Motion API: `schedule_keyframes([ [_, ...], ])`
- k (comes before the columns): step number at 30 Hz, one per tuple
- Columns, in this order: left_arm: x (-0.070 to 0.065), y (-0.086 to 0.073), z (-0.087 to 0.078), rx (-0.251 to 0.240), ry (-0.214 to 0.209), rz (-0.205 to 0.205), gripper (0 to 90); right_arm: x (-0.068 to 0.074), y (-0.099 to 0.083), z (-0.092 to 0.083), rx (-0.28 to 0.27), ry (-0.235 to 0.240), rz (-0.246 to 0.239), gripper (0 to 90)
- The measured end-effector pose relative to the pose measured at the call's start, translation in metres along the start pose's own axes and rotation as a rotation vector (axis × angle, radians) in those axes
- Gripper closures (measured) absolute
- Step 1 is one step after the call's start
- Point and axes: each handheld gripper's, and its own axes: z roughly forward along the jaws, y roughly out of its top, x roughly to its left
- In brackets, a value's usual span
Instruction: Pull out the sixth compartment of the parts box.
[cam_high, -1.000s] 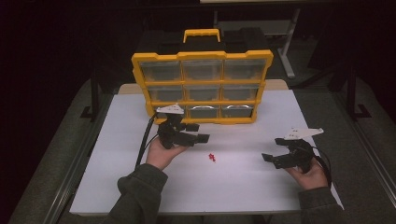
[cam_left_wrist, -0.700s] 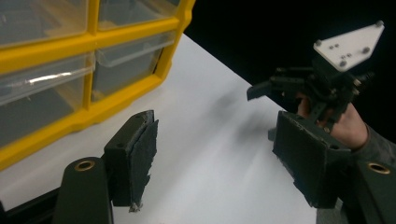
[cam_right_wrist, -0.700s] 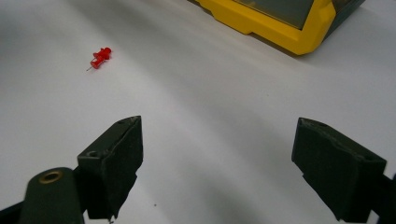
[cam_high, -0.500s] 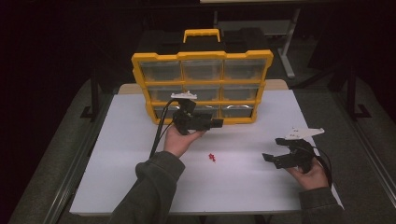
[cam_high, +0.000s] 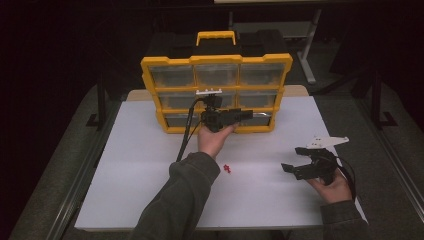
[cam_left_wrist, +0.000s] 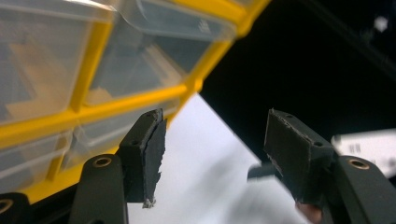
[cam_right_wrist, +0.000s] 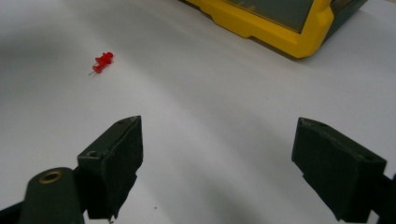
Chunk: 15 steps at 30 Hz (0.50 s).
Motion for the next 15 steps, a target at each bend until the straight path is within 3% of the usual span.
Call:
schedule_keyframes([
  [4,0.001,0.003,0.007,-0.054,0.021,-0.049,41.9,0.001,0.0,0.0,-0.005,0.003,-0.005,15.6],
  [9,0.0,0.004,0.017,-0.095,0.063,-0.037,45.7,-0.002,0.0,-0.002,-0.016,0.007,-0.001,15.8],
  [15,-0.003,0.002,0.026,-0.129,0.063,-0.056,52.7,-0.002,0.0,-0.002,-0.017,0.01,-0.005,16.3],
])
